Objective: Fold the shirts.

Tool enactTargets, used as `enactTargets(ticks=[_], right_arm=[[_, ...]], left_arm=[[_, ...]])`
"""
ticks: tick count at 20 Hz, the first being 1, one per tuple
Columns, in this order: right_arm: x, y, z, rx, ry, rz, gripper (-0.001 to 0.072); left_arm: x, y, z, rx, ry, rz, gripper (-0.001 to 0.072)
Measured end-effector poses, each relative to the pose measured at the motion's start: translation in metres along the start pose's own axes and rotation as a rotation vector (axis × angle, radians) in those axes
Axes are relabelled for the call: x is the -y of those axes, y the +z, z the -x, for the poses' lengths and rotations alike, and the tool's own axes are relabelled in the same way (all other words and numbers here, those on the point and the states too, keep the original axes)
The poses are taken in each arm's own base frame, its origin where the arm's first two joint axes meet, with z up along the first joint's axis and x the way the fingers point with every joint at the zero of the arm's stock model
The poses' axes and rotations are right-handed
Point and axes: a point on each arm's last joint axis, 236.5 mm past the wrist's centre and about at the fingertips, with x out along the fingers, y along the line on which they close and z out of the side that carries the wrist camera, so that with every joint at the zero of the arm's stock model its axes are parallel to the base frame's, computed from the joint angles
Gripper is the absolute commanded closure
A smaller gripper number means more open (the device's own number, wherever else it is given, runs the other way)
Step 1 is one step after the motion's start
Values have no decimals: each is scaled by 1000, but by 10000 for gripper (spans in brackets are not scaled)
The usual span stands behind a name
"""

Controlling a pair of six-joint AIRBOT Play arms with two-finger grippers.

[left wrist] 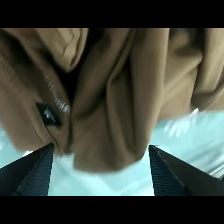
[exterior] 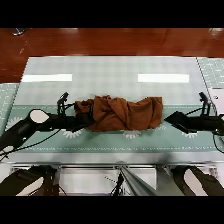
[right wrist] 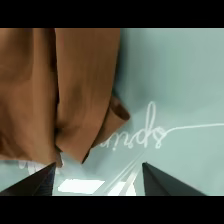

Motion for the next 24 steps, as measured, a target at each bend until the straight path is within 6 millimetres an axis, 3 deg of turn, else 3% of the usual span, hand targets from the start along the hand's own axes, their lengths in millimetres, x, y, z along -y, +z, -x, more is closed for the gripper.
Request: enactTargets(ticks=[2,3,4,5,8,15,24], right_arm=[[-5,-3,-7,5,6,8,92],[-7,-2,-9,12,6,11,92],[-10,-1,-11,19,8,9,92],[-11,-1,-13,24,7,11,92],[-16,-2,-17,26,11,13,92],[-10,-9,-35,-40,7,-36,92],[-19,6,-64,-75,98,-110,93]], left_arm=[[6,-2,-11,-6,-18,0,8],[9,-1,-16,-2,-23,-2,168],[12,0,-21,0,-29,-5,615],[16,3,-24,3,-34,-14,678],[32,13,-27,18,-59,-57,678],[77,37,-13,42,-142,-150,678],[90,38,-8,34,-166,-178,678]])
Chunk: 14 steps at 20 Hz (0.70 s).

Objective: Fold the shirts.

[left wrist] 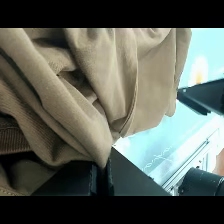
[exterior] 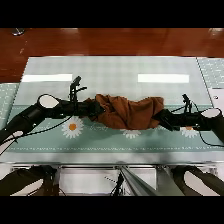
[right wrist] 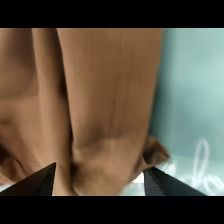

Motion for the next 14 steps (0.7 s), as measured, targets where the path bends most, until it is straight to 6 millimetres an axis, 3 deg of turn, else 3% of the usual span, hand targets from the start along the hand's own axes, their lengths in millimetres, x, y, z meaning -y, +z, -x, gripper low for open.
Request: enactTargets(ticks=[2,3,4,5,8,10,12,14], right_arm=[[-6,5,-7,-10,16,-2,111],[-11,6,-13,-25,22,9,285],[-16,7,-18,-38,22,25,566],[-23,8,-24,-53,26,47,680],[-57,21,-25,-67,59,153,681],[-94,45,-4,-34,85,258,681],[-147,82,40,73,102,383,681],[-209,112,103,220,114,525,681]], left_arm=[[1,-1,0,-3,-1,-1,677],[1,-1,0,-5,-2,-1,678],[1,-1,0,-5,-2,0,677],[0,0,1,-2,-2,-1,678],[3,21,16,42,-16,-11,678],[19,48,42,94,-51,-39,678],[45,89,82,203,-88,-93,678],[83,128,131,319,-126,-179,678]])
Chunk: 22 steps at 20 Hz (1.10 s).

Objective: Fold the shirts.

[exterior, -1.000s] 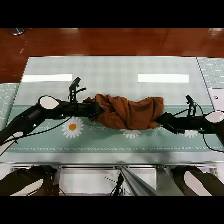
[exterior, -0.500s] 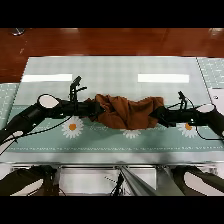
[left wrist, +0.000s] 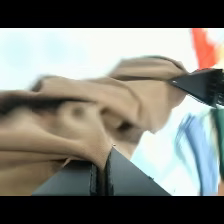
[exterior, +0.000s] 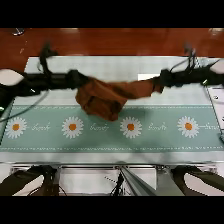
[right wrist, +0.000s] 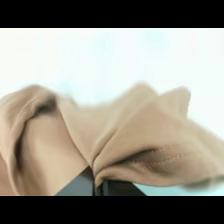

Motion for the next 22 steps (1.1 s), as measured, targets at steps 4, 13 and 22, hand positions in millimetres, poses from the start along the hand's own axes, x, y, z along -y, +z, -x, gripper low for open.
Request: enactTargets(ticks=[4,13,22], right_arm=[[-111,85,135,303,1,295,680],[-223,-7,351,662,-151,624,680],[-146,-119,288,278,-213,393,680]], left_arm=[[100,75,72,149,-100,-242,678],[225,43,216,280,45,-643,678],[163,4,231,193,282,-531,678]])
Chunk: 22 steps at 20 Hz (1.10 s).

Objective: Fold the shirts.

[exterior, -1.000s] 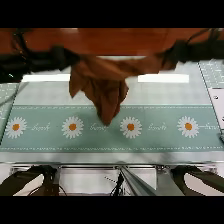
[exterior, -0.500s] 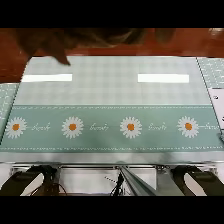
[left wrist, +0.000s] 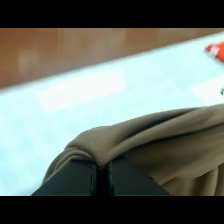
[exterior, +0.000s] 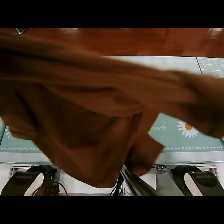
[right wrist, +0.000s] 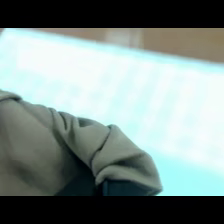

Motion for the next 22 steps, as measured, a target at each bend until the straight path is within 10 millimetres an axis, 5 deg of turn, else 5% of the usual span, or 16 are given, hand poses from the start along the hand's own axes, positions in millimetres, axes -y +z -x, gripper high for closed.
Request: enactTargets(ticks=[5,8,12,17,18,19,20,21,22], right_arm=[[18,-95,-84,-273,71,-185,680],[47,-136,-143,-353,39,-299,680],[105,-153,-218,-374,-90,-409,680],[168,-141,-313,-393,-187,-502,679],[176,-136,-330,-396,-190,-519,668],[183,-129,-348,-400,-188,-535,517],[189,-122,-362,-398,-180,-560,238],[196,-114,-374,-397,-171,-582,74],[202,-106,-384,-400,-156,-602,85]], left_arm=[[-41,-90,-99,-272,-69,206,678],[-52,-141,-165,-394,-110,294,677],[-60,-183,-252,-453,-109,366,677],[-65,-211,-333,-454,-98,467,673],[-64,-214,-343,-454,-101,493,583],[-63,-219,-351,-464,-106,519,279],[-63,-222,-356,-468,-111,532,8],[-62,-224,-358,-474,-121,529,3],[-62,-228,-357,-497,-135,517,3]])
